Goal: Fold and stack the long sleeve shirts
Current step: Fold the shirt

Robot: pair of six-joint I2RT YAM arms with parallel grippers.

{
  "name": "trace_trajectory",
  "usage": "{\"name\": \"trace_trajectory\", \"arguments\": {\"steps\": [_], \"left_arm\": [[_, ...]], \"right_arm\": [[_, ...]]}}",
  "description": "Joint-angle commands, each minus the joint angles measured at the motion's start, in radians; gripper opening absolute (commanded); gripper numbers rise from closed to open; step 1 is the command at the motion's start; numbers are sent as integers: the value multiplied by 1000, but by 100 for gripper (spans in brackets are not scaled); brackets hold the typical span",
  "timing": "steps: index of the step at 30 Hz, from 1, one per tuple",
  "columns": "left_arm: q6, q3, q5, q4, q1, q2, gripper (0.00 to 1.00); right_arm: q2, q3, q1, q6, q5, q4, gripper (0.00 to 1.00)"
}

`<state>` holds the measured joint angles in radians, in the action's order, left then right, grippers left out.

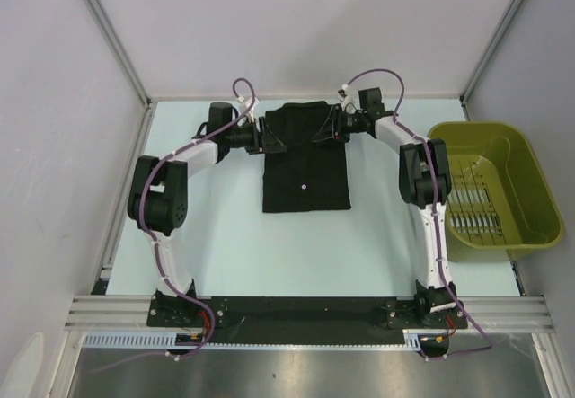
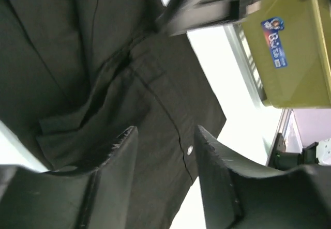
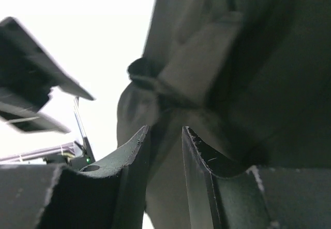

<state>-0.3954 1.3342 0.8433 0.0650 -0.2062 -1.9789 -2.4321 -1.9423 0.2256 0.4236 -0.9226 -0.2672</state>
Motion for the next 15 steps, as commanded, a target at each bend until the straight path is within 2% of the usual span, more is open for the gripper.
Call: {"name": "trace_trajectory", "arguments": {"steps": [1, 6, 10, 15], "left_arm": [[-36, -58, 36, 35, 4, 6, 52], [-22, -69, -35, 19, 1, -21, 45], [18, 23, -102, -54, -1, -90, 47], [26, 147, -139, -94, 4, -201, 47]], "right_arm": [[179, 5, 23, -114, -25, -96, 37], [238, 136, 93, -91, -94, -84, 38], [229, 193, 149, -100, -108, -101, 38], [151, 198, 149, -170, -59, -156, 36]]}}
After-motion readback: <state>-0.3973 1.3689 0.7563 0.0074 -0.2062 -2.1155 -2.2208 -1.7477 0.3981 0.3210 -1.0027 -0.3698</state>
